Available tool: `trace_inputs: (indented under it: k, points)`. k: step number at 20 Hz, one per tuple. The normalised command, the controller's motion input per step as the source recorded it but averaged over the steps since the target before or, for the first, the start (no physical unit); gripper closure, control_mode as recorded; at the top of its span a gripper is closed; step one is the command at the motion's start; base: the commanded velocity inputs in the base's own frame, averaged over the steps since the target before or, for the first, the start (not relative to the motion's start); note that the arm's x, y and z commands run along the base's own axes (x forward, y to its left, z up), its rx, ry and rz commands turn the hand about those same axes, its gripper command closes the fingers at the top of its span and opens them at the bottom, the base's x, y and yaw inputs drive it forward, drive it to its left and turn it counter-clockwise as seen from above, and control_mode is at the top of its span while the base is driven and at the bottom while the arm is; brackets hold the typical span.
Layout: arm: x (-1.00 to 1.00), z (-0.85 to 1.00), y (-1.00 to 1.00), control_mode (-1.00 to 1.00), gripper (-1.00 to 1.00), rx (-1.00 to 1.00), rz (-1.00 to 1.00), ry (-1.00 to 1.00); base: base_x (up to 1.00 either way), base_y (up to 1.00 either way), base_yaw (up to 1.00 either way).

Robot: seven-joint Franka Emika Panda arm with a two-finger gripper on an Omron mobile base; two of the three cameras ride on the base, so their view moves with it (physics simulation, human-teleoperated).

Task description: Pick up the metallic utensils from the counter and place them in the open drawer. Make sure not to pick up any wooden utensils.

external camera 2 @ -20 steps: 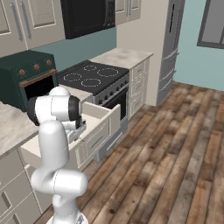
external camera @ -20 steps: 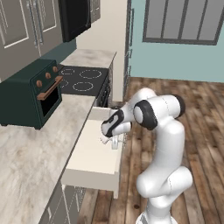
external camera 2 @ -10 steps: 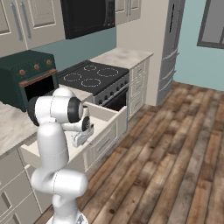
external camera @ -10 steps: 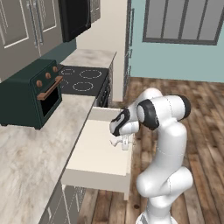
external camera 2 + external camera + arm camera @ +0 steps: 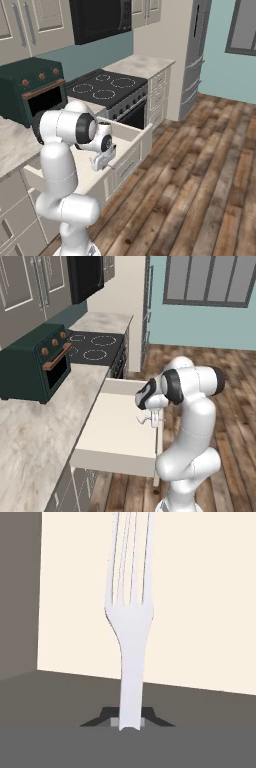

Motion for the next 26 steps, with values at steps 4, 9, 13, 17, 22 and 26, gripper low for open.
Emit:
trace_inputs:
  k: [4,9,13,17,22,26]
  points:
    - [-0.17,0.07,-0.29,-1.00,1.00,0.00,0.00,0.00,0.00,0.00,0.00]
    - [-0.11,0.35,-0.06,-1.00,1.00,0.00,0.00,0.00,0.00,0.00,0.00]
    - [-0.27,0.12,-0.38,-1.00,1.00,0.00,0.00,0.00,0.00,0.00,0.00]
    - [-0.25,0.31,-0.33,-1.00,1.00,0.00,0.00,0.00,0.00,0.00,0.00]
    - [0.00,1.00,0.00,-1.00,1.00,0.00,0.00,-0.01,0.00,0.00,0.00]
    - [0.00,0.96,0.33,-1.00,1.00,0.00,-0.05,0.00,0.00,0.00,0.00]
